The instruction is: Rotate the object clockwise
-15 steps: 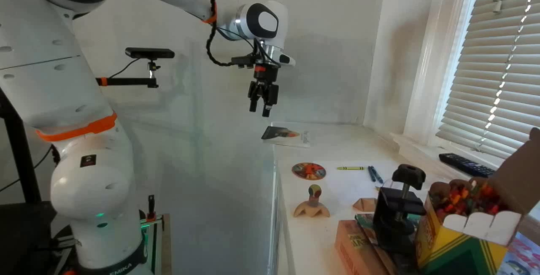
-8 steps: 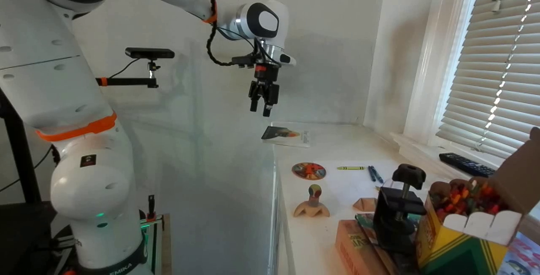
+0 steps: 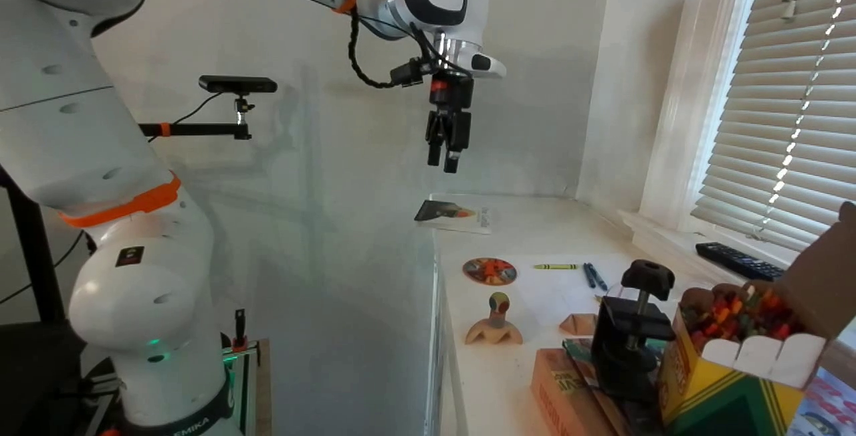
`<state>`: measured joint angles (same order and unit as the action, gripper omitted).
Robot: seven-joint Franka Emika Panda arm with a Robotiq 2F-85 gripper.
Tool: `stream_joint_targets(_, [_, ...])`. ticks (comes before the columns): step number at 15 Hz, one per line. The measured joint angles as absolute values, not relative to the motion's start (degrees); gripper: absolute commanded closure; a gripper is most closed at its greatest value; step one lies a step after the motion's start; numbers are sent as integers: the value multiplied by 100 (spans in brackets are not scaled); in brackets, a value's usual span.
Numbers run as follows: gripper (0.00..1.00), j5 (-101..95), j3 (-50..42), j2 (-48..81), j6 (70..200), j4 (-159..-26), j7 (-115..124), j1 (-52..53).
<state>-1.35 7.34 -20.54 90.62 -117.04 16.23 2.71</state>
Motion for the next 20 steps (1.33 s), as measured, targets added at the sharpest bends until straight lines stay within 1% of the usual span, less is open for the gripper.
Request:
stream_joint_targets(7, [0,-401,252,-2363,8708,-11681,2063,-389])
stream_joint_targets(20, [0,-612,-764,-2350,9307,-11364,1624,-1079])
